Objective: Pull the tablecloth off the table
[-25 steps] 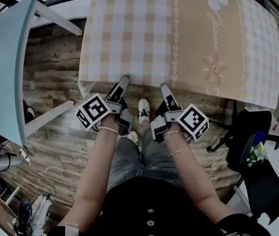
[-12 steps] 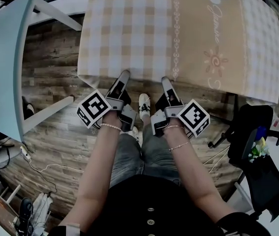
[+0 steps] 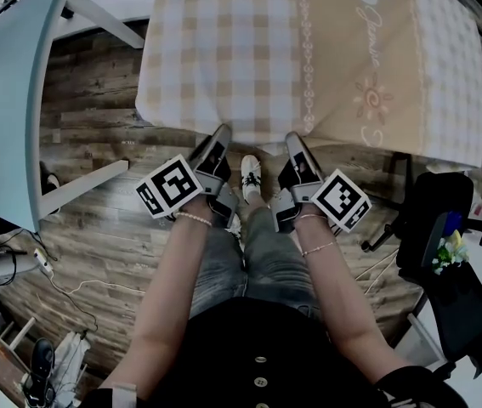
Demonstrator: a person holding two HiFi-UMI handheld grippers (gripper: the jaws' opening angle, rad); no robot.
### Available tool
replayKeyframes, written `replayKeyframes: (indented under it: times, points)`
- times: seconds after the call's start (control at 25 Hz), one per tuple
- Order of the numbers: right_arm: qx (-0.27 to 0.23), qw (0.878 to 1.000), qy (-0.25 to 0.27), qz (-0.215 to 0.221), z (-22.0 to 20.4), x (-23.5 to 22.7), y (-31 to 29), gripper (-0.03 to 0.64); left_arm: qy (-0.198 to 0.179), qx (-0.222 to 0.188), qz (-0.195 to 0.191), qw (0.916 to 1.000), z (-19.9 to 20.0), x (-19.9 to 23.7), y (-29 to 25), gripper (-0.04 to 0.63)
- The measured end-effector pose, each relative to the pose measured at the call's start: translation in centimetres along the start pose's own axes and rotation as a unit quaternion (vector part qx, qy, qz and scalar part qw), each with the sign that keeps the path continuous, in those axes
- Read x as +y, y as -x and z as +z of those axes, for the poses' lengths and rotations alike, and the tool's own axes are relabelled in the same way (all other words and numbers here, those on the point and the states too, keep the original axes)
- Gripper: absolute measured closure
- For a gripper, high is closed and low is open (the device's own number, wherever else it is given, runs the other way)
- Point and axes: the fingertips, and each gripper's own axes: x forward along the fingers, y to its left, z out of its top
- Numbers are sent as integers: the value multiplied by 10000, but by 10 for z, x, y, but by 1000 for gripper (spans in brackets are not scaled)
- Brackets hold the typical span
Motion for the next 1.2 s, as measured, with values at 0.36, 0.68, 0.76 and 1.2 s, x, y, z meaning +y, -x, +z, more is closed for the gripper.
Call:
replayKeyframes:
  times: [0.36,0.68,0.76,1.2]
  points:
    - [-226,9997,-19,40,1,10,15,590,98,124,-192,9997,-3,-12,10,579]
    - [-347,9992,76,178,-33,1,77,591,3,48,-431,9991,-56,-18,66,578]
    - [-370,9991,86,178,-38,1,85,589,-4,72,-474,9988,-62,-20,75,578]
    - [-717,9965,241,354,-70,-6,150,590,-222,126,-736,9970,-115,-29,130,578]
